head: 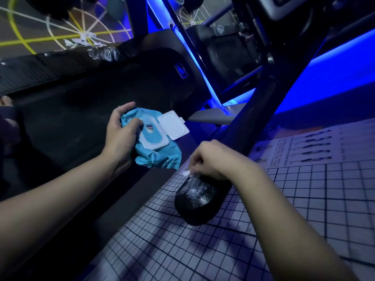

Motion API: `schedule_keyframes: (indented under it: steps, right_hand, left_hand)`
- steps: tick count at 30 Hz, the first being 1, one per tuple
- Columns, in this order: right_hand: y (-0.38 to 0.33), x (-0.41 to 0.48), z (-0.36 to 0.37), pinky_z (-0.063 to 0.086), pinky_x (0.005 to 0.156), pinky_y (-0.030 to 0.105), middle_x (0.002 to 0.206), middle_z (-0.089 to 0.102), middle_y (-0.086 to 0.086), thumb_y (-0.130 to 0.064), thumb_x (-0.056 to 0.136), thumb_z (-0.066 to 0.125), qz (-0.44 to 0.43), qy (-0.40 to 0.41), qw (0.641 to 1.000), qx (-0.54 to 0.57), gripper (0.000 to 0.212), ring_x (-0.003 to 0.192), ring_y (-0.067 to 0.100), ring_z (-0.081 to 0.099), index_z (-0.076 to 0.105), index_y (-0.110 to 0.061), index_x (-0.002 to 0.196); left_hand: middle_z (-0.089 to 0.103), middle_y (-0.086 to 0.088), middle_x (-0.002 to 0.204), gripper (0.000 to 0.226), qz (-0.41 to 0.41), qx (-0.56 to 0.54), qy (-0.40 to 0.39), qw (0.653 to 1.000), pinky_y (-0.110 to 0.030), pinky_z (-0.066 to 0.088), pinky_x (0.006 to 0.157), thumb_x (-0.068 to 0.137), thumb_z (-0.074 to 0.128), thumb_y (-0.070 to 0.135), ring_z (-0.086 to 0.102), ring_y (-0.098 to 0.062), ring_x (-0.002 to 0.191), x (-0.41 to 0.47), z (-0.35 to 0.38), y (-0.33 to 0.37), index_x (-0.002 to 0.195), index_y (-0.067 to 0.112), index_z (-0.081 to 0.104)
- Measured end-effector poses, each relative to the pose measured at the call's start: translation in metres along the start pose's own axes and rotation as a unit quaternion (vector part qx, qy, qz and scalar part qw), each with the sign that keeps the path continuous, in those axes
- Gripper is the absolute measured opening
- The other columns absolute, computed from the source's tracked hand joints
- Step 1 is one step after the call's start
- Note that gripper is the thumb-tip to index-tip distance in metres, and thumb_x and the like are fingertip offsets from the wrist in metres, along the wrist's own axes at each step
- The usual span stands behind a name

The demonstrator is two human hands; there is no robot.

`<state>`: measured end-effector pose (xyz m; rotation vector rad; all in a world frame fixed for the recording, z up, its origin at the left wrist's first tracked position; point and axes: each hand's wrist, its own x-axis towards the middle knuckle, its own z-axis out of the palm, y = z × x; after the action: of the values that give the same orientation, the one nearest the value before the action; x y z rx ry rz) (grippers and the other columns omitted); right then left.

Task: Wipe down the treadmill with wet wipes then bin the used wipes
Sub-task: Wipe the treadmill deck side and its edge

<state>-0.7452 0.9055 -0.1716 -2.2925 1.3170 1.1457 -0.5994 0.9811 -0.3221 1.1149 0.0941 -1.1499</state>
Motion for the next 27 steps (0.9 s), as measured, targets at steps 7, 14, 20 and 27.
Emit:
schedule_keyframes:
  steps: [7, 14, 20, 27]
  right_hand:
    - [-0.005, -0.010, -0.022, 0.050, 0.071, 0.020, 0.077, 0.074, -0.014, -0.021, 0.084, 0.078, -0.065, -0.082, 0.982, 0.157, 0.009, 0.072, 0.001, 0.066, 0.078, -0.030, 0.085]
    - [0.004, 0.021, -0.009, 0.052, 0.079, 0.028, 0.098, 0.072, 0.006, -0.027, 0.089, 0.069, 0.063, -0.016, 0.997, -0.041, 0.010, 0.093, 0.028, 0.067, 0.077, -0.023, 0.091]
    - [-0.025, -0.013, 0.004, 0.042, 0.055, 0.016, 0.084, 0.070, -0.007, -0.033, 0.086, 0.075, -0.050, -0.083, 0.995, -0.031, 0.010, 0.075, 0.008, 0.063, 0.079, -0.032, 0.094]
    - [-0.003, -0.029, -0.021, 0.051, 0.076, 0.021, 0.084, 0.073, -0.014, -0.027, 0.089, 0.073, -0.040, 0.039, 0.994, 0.092, 0.006, 0.084, 0.002, 0.067, 0.077, -0.031, 0.088]
  left_hand:
    - [0.068, -0.009, 0.111, 0.044, 0.000, -0.007, 0.015, 1.000, -0.035, 0.062, 0.078, 0.098, 0.060, 0.002, 0.068, -0.014, 0.079, 0.008, -0.004, 0.001, 0.134, 0.028, 0.063]
    - [0.067, -0.009, 0.104, 0.045, -0.001, -0.035, 0.037, 0.999, -0.024, 0.058, 0.061, 0.099, 0.057, -0.001, 0.067, -0.005, 0.062, 0.014, -0.004, 0.008, 0.136, 0.024, 0.062]
    - [0.066, -0.008, 0.102, 0.045, 0.003, -0.035, 0.025, 0.999, -0.024, 0.058, 0.060, 0.099, 0.057, 0.000, 0.066, -0.005, 0.059, 0.013, 0.006, 0.014, 0.136, 0.024, 0.061]
    - [0.064, -0.010, 0.103, 0.045, 0.007, -0.026, 0.015, 1.000, -0.024, 0.056, 0.058, 0.098, 0.057, -0.001, 0.063, -0.004, 0.057, 0.006, 0.001, 0.011, 0.134, 0.025, 0.062]
